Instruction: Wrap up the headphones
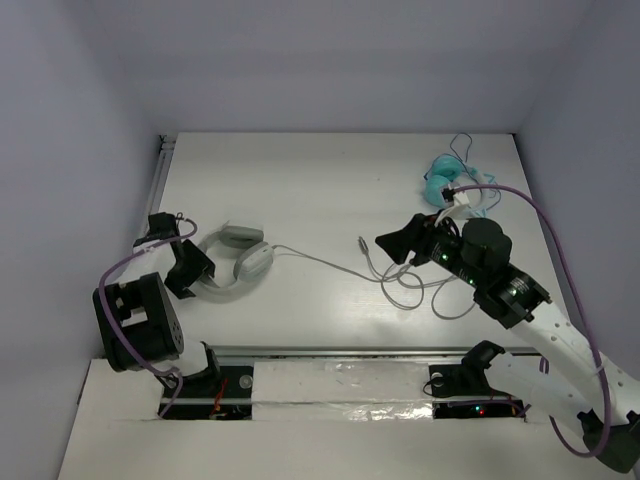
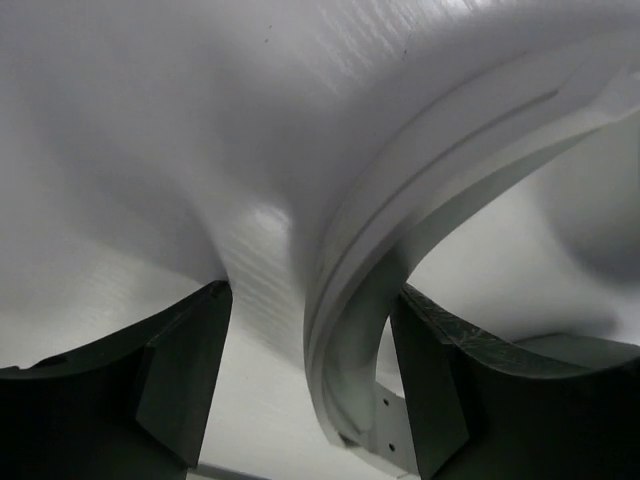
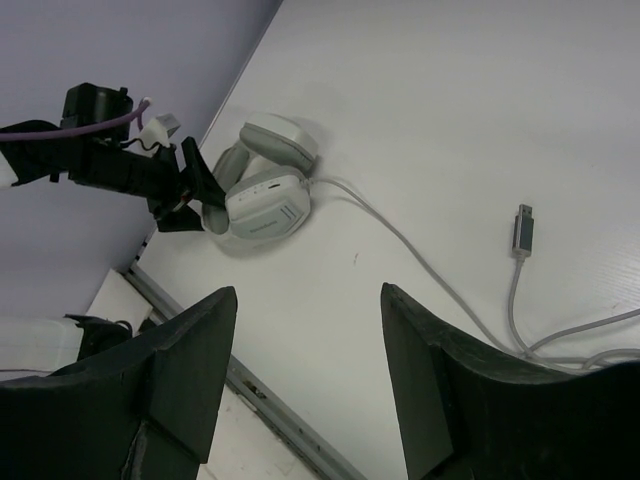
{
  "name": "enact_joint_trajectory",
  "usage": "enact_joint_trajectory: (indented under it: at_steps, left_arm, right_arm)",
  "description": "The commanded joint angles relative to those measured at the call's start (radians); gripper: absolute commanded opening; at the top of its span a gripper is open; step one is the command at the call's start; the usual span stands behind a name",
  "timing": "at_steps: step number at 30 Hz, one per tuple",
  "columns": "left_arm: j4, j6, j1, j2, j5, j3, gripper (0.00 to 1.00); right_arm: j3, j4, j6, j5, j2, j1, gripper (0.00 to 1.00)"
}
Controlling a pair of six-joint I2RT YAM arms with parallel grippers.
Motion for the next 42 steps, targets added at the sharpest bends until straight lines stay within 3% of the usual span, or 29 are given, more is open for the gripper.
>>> enact_joint_trajectory:
  at_steps: [1,4,10,15,18,19,21,25,27,36,37,38,39,40,42]
  left_arm:
    - [0.069,-0.011,-0.02,0.042,0.02,0.013,0.61]
    - [0.107,-0.011,-0.029,0.07,0.012,0.005,0.49]
    - [0.153,-0.007,-0.061,0.105,0.017,-0.002,0.41]
    - [0.202,-0.005,-0.125,0.164,0.012,-0.013,0.29]
    - [0.222,0.007,-0.147,0.17,0.011,-0.005,0.07]
    - [0.221,0.015,-0.147,0.168,0.012,0.002,0.0]
    - [0.207,0.044,-0.175,0.144,0.002,0.039,0.0]
    - [0.178,0.098,-0.242,0.045,0.014,0.126,0.0]
    - [0.162,0.108,-0.283,-0.003,0.044,0.191,0.0]
    - [0.107,0.113,-0.435,-0.103,0.21,0.413,0.0]
    - [0.103,0.113,-0.448,-0.099,0.228,0.432,0.0]
    - [0.095,0.113,-0.461,-0.097,0.235,0.447,0.0]
    - [0.084,0.113,-0.477,-0.096,0.238,0.481,0.0]
    - [0.072,0.118,-0.506,-0.085,0.238,0.501,0.0]
    - [0.055,0.116,-0.517,-0.079,0.261,0.534,0.0]
  right_arm:
    - [0.004,0.052,-0.014,-0.008,0.001,0.009,0.65]
    - [-0.002,0.051,-0.011,-0.003,0.002,0.009,0.64]
    - [-0.002,0.061,-0.005,0.004,0.004,0.009,0.61]
    - [0.003,0.066,0.001,0.016,0.005,0.009,0.58]
    - [-0.02,0.086,0.0,0.02,-0.005,0.009,0.55]
    - [-0.028,0.094,0.001,0.02,-0.013,0.009,0.5]
    - [-0.042,0.112,0.006,0.01,-0.013,0.009,0.42]
    - [-0.08,0.147,0.018,0.004,-0.011,0.009,0.08]
    - [-0.092,0.163,0.009,0.0,-0.01,0.009,0.01]
    - [-0.099,0.181,-0.04,-0.05,0.073,0.009,0.0]
    - [-0.102,0.177,-0.046,-0.04,0.097,0.009,0.02]
    - [-0.105,0.178,-0.049,-0.013,0.105,0.009,0.12]
    - [-0.111,0.184,-0.051,-0.001,0.11,0.009,0.24]
    - [-0.125,0.195,-0.051,0.004,0.111,0.009,0.5]
    - [-0.135,0.218,-0.053,0.03,0.119,0.009,0.68]
